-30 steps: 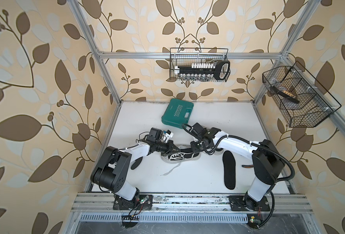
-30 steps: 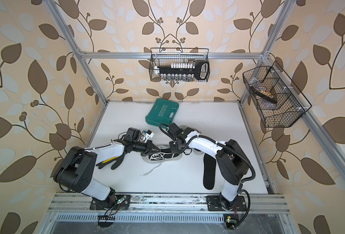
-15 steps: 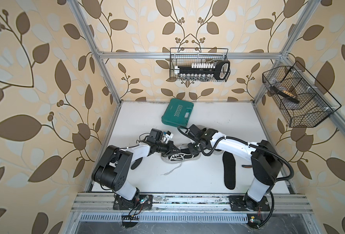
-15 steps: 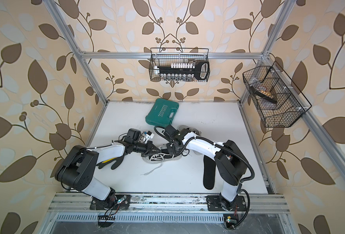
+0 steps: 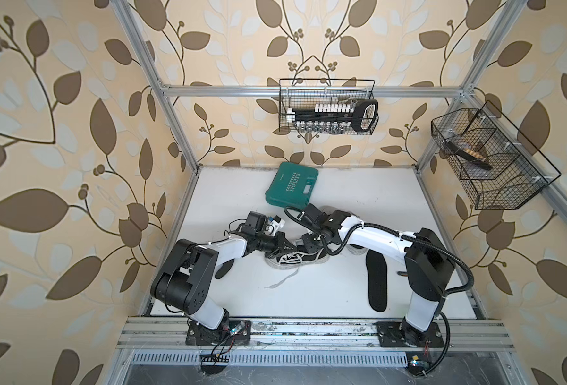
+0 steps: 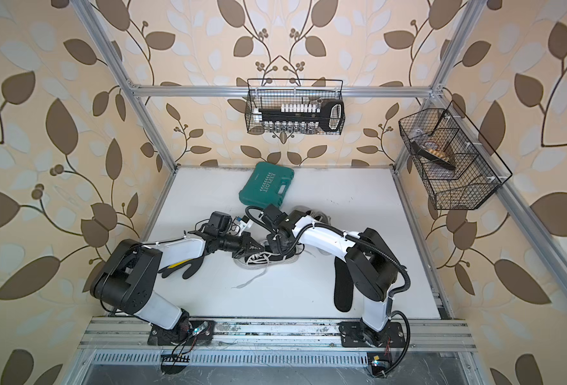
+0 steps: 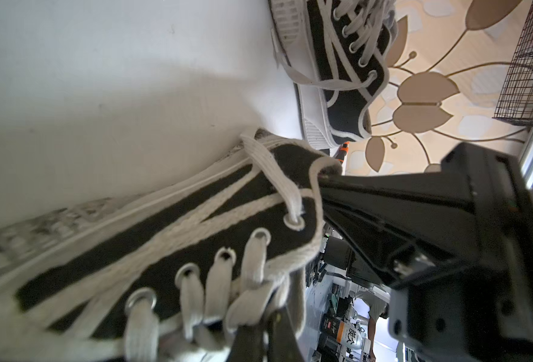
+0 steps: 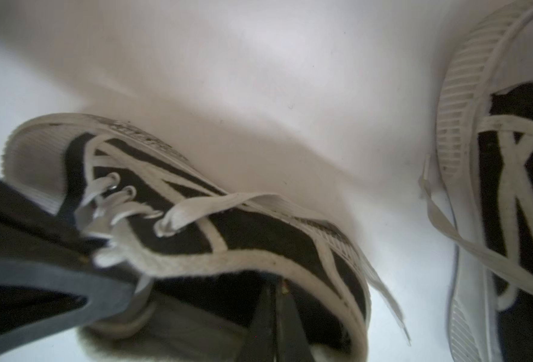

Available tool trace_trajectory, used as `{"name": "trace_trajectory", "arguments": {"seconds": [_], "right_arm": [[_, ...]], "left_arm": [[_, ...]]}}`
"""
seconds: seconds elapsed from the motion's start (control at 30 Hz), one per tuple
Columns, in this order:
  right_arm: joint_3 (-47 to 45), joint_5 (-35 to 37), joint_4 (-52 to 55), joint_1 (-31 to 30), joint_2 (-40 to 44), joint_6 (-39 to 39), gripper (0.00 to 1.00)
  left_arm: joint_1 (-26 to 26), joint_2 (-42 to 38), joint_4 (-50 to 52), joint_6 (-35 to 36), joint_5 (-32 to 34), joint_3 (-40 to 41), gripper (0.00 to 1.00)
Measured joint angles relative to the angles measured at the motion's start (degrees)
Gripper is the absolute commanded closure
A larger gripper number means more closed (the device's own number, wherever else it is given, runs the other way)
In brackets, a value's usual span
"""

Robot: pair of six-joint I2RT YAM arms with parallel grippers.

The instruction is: Insert the insole into the shoe

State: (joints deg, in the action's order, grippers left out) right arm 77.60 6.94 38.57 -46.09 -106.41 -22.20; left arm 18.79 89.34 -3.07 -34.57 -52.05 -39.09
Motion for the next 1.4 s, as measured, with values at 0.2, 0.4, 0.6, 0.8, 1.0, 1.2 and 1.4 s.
{"name": "trace_trajectory", "arguments": {"seconds": [0.2,0.4,0.6,0.8,1.0,1.2,1.4], "right_arm": [[0.8,0.0,-0.5,0.7,-3.3,1.5,1.00],[6.4,7.7,9.2,-2.5,-3.1,1.8,1.00],[5.5,11.1,12.3,-3.0,-6.2,1.0,1.00],[9.4,13.1,15.1,-3.4,-9.1,0.8,1.00],[8.6,13.2,14.1,-3.6,-6.6,-0.3,1.00],[5.7,4.5,7.7,1.1,-7.1,-0.3,1.00],[5.8,6.8,7.9,-1.7,-5.9,0.0,1.00]], "left_arm": [[0.0,0.0,-0.2,0.0,0.0,0.1,1.00],[0.0,0.0,-0.2,0.0,0.0,0.1,1.00],[0.0,0.2,-1.2,-0.1,0.0,0.4,1.00],[0.0,0.3,-3.8,-0.4,0.1,2.6,1.00],[0.0,0.4,-5.3,-0.7,0.0,3.2,1.00],[0.0,0.4,-5.6,-0.7,0.0,3.2,1.00],[0.0,1.0,-5.7,-0.7,0.0,3.2,1.00]]}}
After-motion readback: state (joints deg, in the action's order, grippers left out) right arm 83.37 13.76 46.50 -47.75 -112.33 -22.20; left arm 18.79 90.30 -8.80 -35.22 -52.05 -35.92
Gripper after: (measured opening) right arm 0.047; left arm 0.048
